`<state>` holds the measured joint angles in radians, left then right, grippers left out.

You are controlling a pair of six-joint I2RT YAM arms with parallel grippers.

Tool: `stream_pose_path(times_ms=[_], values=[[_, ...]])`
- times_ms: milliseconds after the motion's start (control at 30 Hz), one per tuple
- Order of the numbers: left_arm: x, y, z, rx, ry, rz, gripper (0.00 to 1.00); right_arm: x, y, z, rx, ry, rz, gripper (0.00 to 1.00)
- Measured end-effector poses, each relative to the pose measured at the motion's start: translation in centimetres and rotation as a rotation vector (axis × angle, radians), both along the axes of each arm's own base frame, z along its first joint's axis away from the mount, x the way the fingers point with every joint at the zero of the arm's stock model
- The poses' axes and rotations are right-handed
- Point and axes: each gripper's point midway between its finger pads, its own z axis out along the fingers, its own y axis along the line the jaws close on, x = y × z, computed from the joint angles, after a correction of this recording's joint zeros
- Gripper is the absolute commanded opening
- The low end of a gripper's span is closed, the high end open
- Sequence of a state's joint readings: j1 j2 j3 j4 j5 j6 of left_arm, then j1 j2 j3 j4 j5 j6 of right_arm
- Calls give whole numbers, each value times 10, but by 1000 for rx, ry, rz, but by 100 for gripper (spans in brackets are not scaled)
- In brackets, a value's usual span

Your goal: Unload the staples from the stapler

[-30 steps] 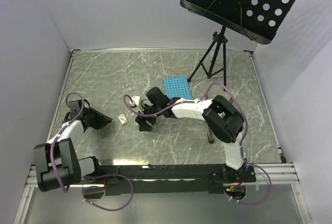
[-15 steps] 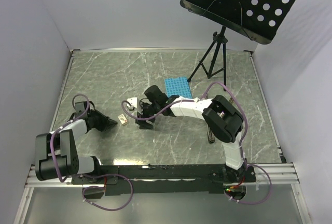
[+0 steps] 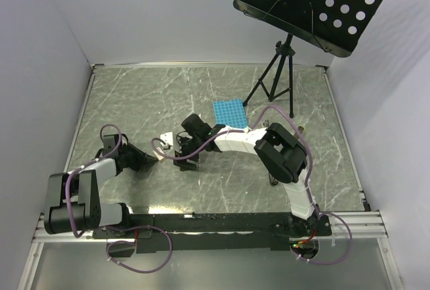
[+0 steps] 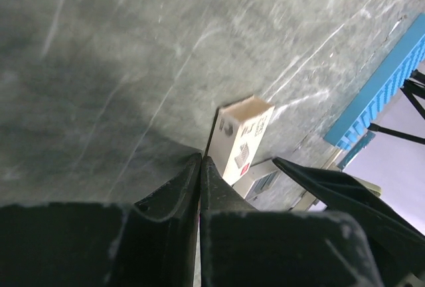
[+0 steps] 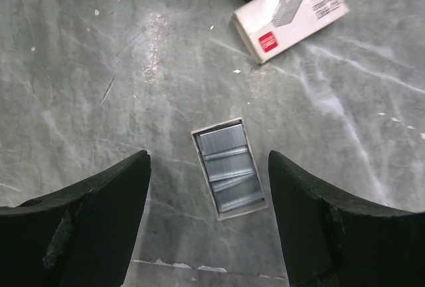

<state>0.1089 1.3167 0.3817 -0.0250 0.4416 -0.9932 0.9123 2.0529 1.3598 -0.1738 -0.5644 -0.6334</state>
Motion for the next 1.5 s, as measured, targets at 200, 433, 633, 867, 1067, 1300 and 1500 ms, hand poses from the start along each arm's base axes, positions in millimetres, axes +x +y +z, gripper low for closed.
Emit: stream_pose_path(times_ms=[200, 433, 633, 867, 1067, 1300, 1500], values=[[-7, -7, 0, -27, -1, 1, 9, 5, 0, -7, -33, -19, -23, 64], [-9, -11, 5, -33, -7, -6, 10, 12, 1, -7, -49, -51, -65, 53], [-2, -6, 27, 12, -56, -6, 10, 15, 3, -8, -49, -48, -128, 45], [21, 17, 52, 83, -93, 19, 23, 10, 4, -8, -50, -4, -219, 49], [35, 28, 51, 137, -74, 2, 34, 3, 5, -8, -51, 49, -291, 58], [31, 30, 27, 150, 5, -26, 32, 2, 5, -9, -55, 23, -295, 57], [30, 30, 17, 145, 37, -32, 27, 5, 4, -9, -59, -11, -278, 51]])
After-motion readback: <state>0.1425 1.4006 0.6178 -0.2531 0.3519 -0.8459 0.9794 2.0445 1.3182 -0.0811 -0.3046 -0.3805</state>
